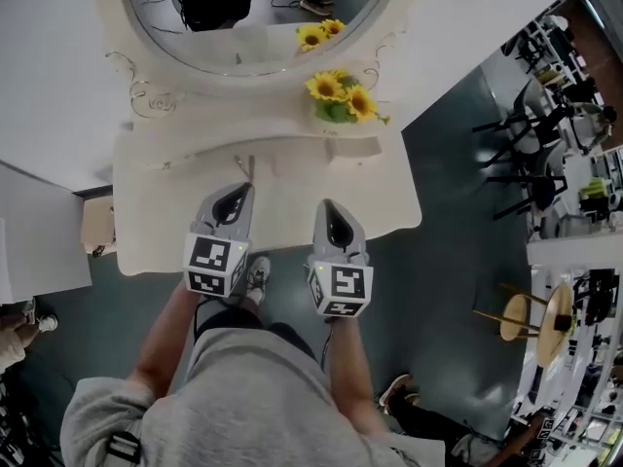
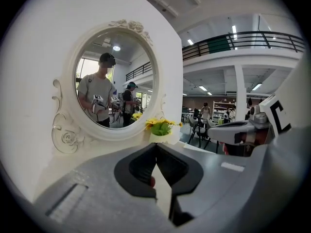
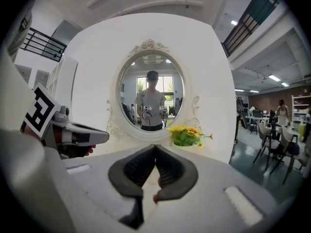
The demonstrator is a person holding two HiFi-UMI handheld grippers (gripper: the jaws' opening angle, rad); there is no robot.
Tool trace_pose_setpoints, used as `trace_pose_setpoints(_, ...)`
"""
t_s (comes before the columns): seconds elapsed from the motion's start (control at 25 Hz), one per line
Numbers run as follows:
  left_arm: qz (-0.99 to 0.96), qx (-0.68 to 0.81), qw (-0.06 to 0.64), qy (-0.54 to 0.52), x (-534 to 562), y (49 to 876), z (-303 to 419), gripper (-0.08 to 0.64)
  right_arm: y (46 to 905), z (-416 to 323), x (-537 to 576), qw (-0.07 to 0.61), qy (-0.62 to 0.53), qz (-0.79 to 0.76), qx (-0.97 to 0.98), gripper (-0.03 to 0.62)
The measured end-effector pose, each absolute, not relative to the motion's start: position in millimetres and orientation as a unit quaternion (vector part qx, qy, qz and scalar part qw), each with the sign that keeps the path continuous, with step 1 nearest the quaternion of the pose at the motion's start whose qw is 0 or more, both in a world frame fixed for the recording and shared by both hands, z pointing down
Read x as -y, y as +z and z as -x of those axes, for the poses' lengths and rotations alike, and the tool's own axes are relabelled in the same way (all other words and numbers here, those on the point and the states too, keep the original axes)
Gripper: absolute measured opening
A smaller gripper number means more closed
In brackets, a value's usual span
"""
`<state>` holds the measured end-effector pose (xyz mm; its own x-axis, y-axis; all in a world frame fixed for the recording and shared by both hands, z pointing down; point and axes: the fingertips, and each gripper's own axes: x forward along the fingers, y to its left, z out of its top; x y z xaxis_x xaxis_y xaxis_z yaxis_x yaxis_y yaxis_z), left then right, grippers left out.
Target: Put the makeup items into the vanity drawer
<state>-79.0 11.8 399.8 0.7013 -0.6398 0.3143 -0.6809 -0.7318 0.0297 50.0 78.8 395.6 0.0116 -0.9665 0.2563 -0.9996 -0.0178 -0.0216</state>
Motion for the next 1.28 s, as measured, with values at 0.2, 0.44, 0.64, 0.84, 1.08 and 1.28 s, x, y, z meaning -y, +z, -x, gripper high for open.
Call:
trace_pose_setpoints(0.2,-0.910,0.367,0.096,0.168,18.4,435.9,83.5,0.011,429.0,-47.0,-37.6,0.097,0.129,-0.690,0.706,0.005)
trace_pose_setpoints(0.44,-0.897,0.374,0.128,0.197,53.0,480.0,88.3,0.011,478.2,-42.9,6.4,0.114,0.169,-0.672,0.712,0.005)
trace_pose_setpoints(0.64,-0.888,0.381,0.148,0.212,75.9,513.4,92.1,0.011,521.6,-31.8,38.3,0.127,0.196,-0.652,0.722,0.005)
trace_pose_setpoints(0.84,-0.877,0.389,0.163,0.228,86.2,543.4,101.3,0.011,564.6,-29.3,55.8,0.145,0.224,-0.645,0.716,0.005)
trace_pose_setpoints(1.08,-0.870,0.395,0.173,0.241,93.9,558.7,109.0,0.011,594.6,-33.9,68.2,0.152,0.260,-0.641,0.706,0.123)
trace_pose_setpoints(1.28,-0.868,0.395,0.177,0.243,96.4,563.4,107.0,0.011,623.6,-31.2,74.8,0.185,0.285,-0.625,0.703,0.236)
